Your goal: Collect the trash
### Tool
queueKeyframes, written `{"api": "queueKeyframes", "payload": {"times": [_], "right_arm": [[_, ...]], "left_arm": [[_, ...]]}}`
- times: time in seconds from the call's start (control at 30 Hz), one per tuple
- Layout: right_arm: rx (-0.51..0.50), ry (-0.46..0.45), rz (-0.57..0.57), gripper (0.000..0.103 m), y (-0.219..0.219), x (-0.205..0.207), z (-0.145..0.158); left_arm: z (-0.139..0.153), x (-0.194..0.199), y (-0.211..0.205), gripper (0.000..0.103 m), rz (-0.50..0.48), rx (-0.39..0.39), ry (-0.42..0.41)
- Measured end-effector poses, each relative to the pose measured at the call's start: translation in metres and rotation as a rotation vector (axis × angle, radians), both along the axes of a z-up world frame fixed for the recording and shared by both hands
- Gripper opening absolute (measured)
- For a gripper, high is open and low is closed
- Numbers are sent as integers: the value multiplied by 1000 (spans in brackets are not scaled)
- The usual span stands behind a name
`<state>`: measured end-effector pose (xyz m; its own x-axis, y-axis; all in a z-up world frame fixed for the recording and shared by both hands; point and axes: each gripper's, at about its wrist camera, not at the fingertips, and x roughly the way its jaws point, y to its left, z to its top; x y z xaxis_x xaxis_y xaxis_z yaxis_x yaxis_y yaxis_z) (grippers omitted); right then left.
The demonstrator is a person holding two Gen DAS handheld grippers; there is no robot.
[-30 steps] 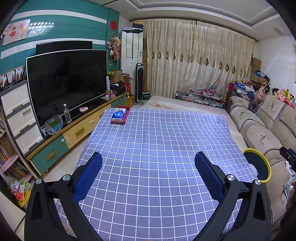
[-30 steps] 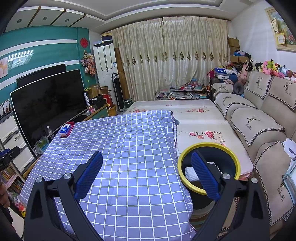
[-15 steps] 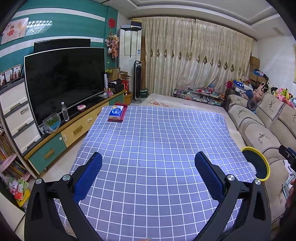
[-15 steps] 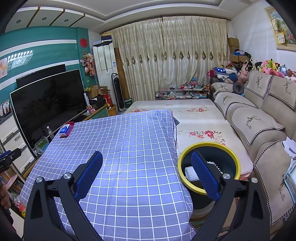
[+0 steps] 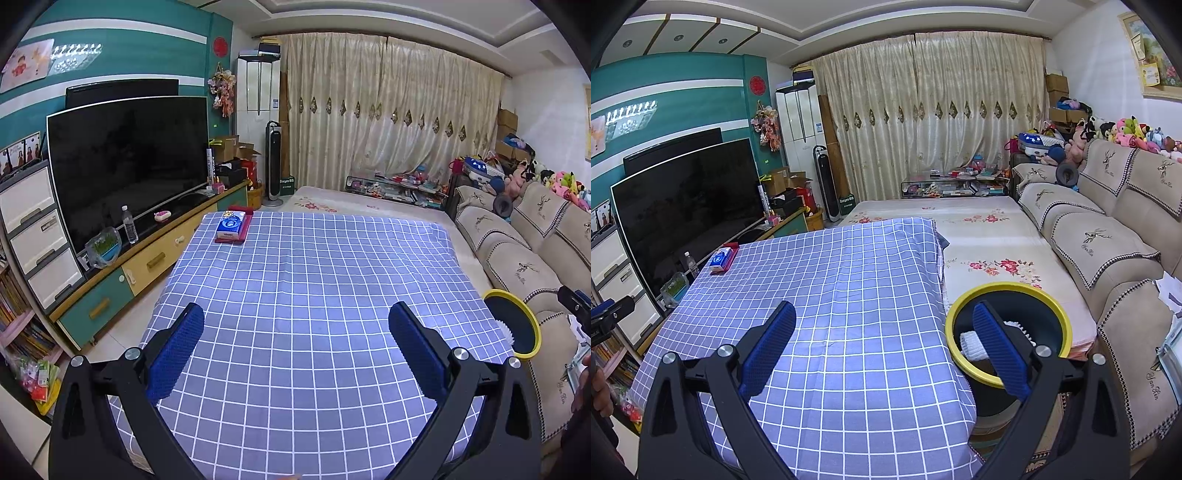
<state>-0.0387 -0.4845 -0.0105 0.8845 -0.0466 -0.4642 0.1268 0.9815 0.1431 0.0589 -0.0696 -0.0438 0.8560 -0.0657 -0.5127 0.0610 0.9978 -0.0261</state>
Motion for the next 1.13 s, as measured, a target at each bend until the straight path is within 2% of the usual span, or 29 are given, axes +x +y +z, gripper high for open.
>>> {"api": "queueKeyframes", "payload": {"times": [0.33, 0.8, 0.9, 1.0, 1.13], "right_arm": [[2, 3, 4, 92, 2, 2, -4], [4, 18, 8, 92, 4, 9, -13], [3, 32, 18, 93, 2, 21, -12], [-9, 49, 51, 95, 8, 48, -11], [16, 102, 118, 96, 23, 123, -19]], "left_arm": [[0, 3, -1, 99, -13, -22, 8], [-9, 18, -8, 99, -31, -3, 29], [-13, 41, -7, 99, -35, -15, 63], [-24, 84, -4, 99, -27, -26, 108], [-50, 160, 6, 99, -4, -31, 160]]}}
